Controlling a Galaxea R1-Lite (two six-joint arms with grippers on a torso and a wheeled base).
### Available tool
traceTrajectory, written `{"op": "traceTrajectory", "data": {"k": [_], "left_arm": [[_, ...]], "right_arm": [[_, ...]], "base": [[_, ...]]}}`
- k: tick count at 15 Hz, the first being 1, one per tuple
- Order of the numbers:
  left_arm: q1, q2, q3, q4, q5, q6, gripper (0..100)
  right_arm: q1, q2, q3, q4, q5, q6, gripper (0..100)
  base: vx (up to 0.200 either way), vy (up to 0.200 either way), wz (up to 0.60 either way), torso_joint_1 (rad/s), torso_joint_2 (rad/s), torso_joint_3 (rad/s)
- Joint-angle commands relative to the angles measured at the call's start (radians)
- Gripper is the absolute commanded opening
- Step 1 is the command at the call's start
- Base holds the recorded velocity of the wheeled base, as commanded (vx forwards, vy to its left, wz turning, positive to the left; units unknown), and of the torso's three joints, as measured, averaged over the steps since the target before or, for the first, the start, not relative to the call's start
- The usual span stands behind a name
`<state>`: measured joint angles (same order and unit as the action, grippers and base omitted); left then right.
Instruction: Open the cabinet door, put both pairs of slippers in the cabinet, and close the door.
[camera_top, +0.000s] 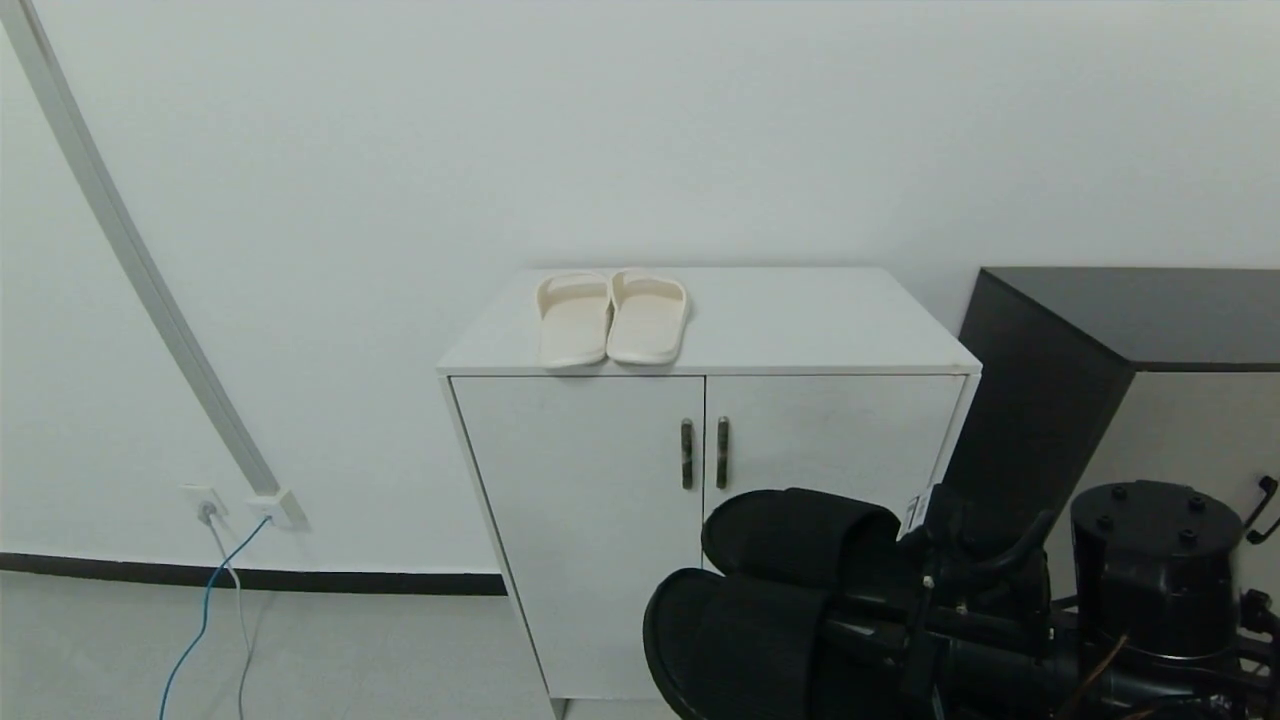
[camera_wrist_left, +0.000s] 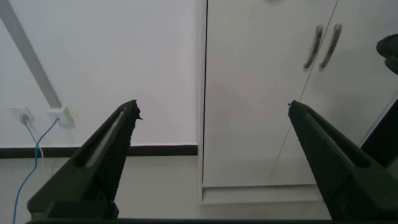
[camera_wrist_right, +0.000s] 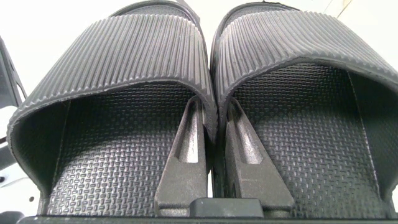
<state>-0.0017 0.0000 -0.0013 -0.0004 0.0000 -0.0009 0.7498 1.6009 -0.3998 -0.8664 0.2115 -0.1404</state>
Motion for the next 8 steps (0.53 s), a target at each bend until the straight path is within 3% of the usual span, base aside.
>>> {"op": "traceTrajectory", "data": {"k": [1, 8], "left_arm": [[0.000, 0.002, 0.000, -0.001, 0.000, -0.001, 100], [0.000, 0.002, 0.000, 0.000, 0.000, 0.001, 100]], "right_arm": [[0.002, 0.002, 0.002, 0.000, 0.000, -0.001, 0], [0.020, 0.005, 0.009, -0.002, -0.001, -0.021, 0]], "base": [[0.000, 0.000, 0.00, -0.193, 0.52, 0.320], [0.000, 0.000, 0.00, -0.169, 0.50, 0.326]]}}
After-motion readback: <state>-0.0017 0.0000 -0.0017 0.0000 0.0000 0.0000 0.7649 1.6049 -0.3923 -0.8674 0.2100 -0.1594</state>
